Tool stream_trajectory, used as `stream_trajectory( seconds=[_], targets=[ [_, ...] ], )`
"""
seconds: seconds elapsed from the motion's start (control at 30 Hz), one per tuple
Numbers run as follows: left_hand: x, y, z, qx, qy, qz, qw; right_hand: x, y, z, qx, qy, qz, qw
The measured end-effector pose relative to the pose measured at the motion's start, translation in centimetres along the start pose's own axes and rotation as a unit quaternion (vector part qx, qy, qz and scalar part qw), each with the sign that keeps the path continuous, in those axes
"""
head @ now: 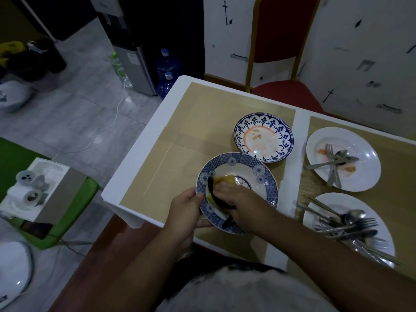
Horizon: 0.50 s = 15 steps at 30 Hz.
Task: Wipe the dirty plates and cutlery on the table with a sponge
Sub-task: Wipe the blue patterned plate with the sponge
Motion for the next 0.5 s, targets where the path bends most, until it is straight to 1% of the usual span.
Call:
stream_trajectory(
  seconds=[0.07, 0.13, 0.2, 0.23, 0.33, 0.37, 0.43, 0.5],
  targets=[
    [-0.4, 0.3, -0.3, -0.005, 0.012, 0.003, 1.000, 0.3, -0.3, 1.3, -0.008, -0.051, -0.008, 0.999],
    [-0.6, 0.4, -0.4, -0.005, 0.013, 0.000, 1.000, 0.6, 0.7, 2.4, 0.024, -0.093, 0.004, 0.995],
    [-0.6, 0.4, -0.3, -0.005, 0.007, -0.006, 1.000, 0.6, 1.2, 2.6, 0.045, -0.109, 0.009, 0.993],
    [-0.7, 0.5, -0.3, -0.004, 0.004, -0.009, 1.000, 0.5, 0.9, 2.4, 0.041, -0.109, 0.015, 0.993],
    [-0.7, 1.7, -0.6, 0.019, -0.002, -0.024, 1.000, 0.7, 0.1, 0.7, 0.002, -0.094, 0.064, 0.994],
    [-0.7, 2.1, -0.7, 0.028, -0.002, -0.029, 0.999, 0.3, 0.5, 0.2, 0.009, -0.074, 0.086, 0.994],
    [-0.9, 2.6, -0.6, 0.044, 0.005, -0.028, 0.999, -1.3, 2.3, -0.4, 0.057, -0.018, 0.135, 0.989],
    [-1.2, 2.8, -0.3, 0.058, 0.021, -0.013, 0.998, -2.3, 3.3, 0.2, 0.094, -0.002, 0.184, 0.978]
  ],
)
Point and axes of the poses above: each hand's wrist, its own z-axis away from the middle knuckle, its own x-axis out of the palm, y = z × x, the point moved 9 cm from there along -z, towards the middle knuckle, and after that the axes turned 1 degree about z, right-handed, at the moved point
